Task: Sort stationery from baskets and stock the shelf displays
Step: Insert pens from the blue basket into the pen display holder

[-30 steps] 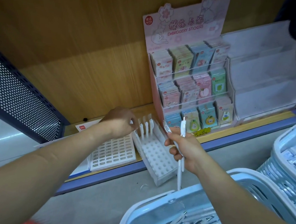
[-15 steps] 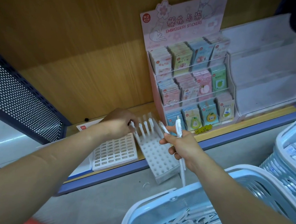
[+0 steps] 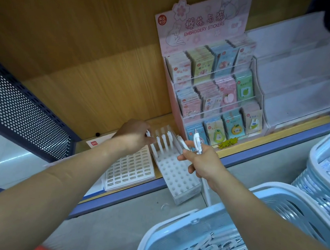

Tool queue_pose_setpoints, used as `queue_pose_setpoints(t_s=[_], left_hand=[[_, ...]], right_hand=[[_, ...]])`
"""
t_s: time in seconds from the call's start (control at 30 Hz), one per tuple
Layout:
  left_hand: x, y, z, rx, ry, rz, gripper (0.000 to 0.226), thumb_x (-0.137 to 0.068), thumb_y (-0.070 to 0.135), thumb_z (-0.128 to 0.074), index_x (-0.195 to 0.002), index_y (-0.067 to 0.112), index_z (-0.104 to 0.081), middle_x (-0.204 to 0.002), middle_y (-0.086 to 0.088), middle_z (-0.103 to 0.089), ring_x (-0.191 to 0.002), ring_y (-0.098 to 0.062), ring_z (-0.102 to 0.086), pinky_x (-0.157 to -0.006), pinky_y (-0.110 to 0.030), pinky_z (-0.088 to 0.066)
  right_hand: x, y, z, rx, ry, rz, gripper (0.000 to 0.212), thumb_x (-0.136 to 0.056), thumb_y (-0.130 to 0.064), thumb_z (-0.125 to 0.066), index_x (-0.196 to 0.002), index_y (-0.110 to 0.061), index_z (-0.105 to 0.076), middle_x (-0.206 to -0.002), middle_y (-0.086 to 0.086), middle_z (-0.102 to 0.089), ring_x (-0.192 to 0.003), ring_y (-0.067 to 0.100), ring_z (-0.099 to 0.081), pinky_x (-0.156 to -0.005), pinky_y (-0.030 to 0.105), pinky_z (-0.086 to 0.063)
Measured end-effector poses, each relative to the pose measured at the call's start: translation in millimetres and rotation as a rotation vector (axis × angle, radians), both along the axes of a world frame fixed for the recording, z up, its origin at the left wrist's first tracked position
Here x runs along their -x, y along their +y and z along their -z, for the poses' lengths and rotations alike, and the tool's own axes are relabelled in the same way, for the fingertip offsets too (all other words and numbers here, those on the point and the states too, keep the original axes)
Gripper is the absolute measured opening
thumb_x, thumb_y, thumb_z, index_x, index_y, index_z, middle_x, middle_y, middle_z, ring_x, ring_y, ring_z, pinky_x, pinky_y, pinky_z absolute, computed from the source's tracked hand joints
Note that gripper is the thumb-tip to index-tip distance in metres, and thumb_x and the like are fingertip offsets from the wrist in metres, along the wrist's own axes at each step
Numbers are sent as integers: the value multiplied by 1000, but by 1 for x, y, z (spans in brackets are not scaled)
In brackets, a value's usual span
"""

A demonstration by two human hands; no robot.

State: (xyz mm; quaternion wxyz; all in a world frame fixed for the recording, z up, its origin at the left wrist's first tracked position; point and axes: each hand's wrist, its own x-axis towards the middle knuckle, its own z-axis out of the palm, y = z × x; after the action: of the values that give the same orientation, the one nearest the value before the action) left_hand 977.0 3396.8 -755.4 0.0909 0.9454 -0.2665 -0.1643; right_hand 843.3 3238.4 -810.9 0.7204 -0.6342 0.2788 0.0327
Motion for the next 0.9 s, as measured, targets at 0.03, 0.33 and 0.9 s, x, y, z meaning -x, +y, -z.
queue_pose_setpoints(t_s=[0.03, 0.33, 0.9], left_hand=[[0, -1, 1, 13, 5, -8, 14, -92, 34, -66, -91, 20, -65, -80, 6, -55, -64, -9, -52, -59, -26, -38], [-1, -2, 13, 46, -25, -89, 18, -86, 43, -70, -87, 26, -65, -84, 6, -58, -78, -13, -59, -69, -28, -48], [3, 1, 21, 187, -60, -20, 11, -95, 25, -61, -101, 20, -69, -96, 3, -66, -73, -6, -57, -60, -22, -44]], right_hand=[[0, 0, 1, 3, 0, 1, 22, -98, -14, -56, -120, -19, -55, -93, 8, -72, -46, 12, -46, -36, 14, -33], [-2, -3, 4, 2, -1, 49, 15, -95, -14, -61, -108, -10, -55, -80, 6, -73, -37, 9, -40, -37, 17, -32], [0, -9, 3, -66, 23, 39, 9, -83, -11, -73, -89, -17, -70, -96, 11, -72, -69, 14, -52, -54, 27, -37]])
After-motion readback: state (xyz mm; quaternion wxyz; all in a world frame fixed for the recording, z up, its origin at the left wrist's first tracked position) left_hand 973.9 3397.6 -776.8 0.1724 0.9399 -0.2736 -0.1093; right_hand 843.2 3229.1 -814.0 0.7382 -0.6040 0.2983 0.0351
